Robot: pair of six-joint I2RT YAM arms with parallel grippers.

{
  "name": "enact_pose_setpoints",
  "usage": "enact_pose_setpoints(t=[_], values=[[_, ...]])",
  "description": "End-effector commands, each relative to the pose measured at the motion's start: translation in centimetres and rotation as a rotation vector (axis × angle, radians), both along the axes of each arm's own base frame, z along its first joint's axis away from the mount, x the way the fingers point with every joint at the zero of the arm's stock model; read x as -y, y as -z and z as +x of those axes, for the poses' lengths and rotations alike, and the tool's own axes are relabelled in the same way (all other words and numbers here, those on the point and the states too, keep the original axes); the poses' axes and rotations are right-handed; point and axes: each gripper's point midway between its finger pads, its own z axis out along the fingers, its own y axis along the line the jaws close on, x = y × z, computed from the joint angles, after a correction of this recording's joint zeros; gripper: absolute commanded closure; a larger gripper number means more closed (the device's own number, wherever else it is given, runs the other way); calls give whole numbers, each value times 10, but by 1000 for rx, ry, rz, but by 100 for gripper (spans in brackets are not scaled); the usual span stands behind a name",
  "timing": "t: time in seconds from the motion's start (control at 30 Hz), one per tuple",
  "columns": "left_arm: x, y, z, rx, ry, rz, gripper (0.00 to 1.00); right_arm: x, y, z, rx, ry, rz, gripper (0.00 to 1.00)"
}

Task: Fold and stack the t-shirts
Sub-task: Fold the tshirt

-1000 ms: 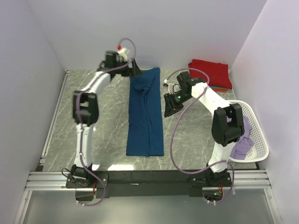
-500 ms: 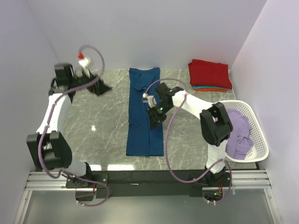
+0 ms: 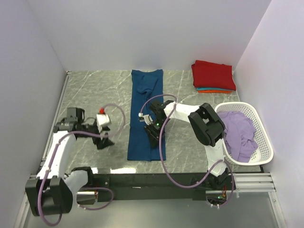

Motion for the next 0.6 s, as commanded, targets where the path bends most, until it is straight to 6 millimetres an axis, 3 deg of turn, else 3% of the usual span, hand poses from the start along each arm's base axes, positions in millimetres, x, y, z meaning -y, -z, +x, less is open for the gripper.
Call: enact_pose_setpoints(t=[0.0, 0.07, 0.1, 0.13, 0.17, 0.2, 0.27, 0.3, 0.33, 0.37, 0.43, 0.47, 0.5, 0.53, 0.57], values=[[4, 22, -41, 86, 196, 85, 11, 5, -16, -2, 126, -83, 10, 62], [7, 24, -52, 180, 268, 129, 13, 4, -38, 2, 196, -93, 52, 52], [11, 32, -62, 188, 309, 135, 16, 3, -63, 5, 274, -106, 103, 49], [13, 30, -65, 246, 335, 152, 18, 4, -75, 7, 325, -115, 127, 45], [21, 32, -73, 272, 393, 154, 19, 10, -80, 5, 364, -130, 135, 43], [24, 40, -80, 269, 414, 157, 21, 14, -100, 5, 460, -166, 182, 42], [36, 42, -79, 339, 446, 167, 24, 28, -98, 3, 565, -222, 165, 40], [40, 52, -80, 335, 453, 170, 28, 35, -109, 4, 686, -282, 188, 39], [47, 50, -73, 389, 456, 165, 30, 35, -109, 11, 802, -320, 179, 39], [53, 56, -77, 378, 467, 168, 32, 50, -86, -1, 823, -372, 149, 37], [64, 53, -67, 424, 464, 158, 36, 53, -95, -2, 1008, -453, 203, 35], [70, 56, -71, 419, 487, 158, 38, 63, -74, -17, 1021, -533, 182, 35], [72, 62, -69, 408, 495, 182, 41, 60, -82, -19, 1091, -543, 215, 35], [80, 62, -71, 430, 529, 178, 43, 67, -66, -30, 1088, -581, 205, 35], [83, 66, -72, 426, 541, 186, 45, 64, -64, -36, 1122, -630, 216, 35]])
